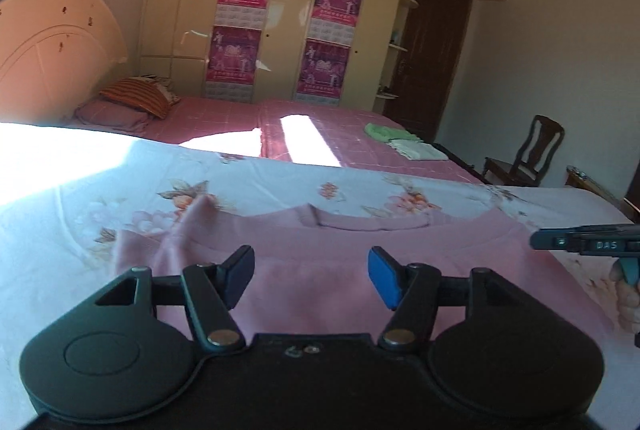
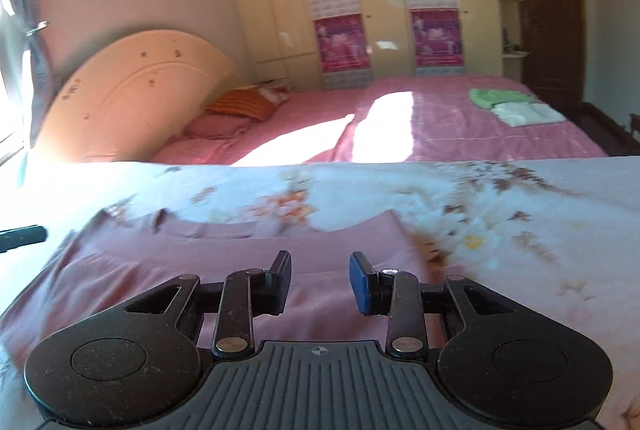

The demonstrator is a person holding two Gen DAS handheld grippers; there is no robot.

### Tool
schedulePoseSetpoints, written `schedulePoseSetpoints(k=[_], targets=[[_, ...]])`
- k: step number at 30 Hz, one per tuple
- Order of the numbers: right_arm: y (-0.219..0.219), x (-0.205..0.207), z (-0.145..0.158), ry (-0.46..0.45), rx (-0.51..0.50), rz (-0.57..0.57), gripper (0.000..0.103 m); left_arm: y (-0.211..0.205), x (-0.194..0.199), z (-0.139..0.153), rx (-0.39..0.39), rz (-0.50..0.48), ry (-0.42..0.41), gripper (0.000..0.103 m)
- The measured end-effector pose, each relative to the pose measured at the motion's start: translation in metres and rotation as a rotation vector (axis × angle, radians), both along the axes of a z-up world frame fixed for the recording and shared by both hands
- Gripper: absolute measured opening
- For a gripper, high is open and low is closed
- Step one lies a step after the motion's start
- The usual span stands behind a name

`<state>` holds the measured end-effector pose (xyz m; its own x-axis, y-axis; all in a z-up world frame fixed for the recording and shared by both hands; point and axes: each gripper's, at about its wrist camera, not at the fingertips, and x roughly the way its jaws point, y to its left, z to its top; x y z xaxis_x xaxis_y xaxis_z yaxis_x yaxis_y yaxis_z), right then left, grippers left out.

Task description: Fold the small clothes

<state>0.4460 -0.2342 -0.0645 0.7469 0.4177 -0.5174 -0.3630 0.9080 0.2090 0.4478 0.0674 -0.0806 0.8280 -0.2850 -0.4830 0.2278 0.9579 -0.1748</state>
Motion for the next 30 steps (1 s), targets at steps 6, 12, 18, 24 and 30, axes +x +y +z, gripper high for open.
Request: schedulePoseSetpoints(k=[6, 12, 18, 24, 30], targets=[[0.071, -0.021, -0.043, 0.077, -0.151, 0.088, 0.033, -0.069, -0.005, -0.060, 0.111, -0.067, 0.097, 0.064], [0.059, -0.024, -0.025, 0.009, -0.100, 0.023, 0.033, -0.053, -0.017, -0.031, 0.145, -0.065, 0.013, 0.071], [0.022, 0.024, -0.038, 0.119, -0.220, -0.188, 0.033, 0.008, 0.031, -0.038, 0.179, 0.119, 0.109, 0.071], [-0.006, 0.002, -0.022, 0.096, -0.147, -0.207, 0.033, 0.042, 0.016, -0.025, 0.032, 0.221, 0.146, 0.068], [0.059, -0.039, -0.014, 0.049, -0.103, -0.031, 0.033, -0.052, -0.018, -0.026, 0.067, 0.028, 0.081, 0.077]])
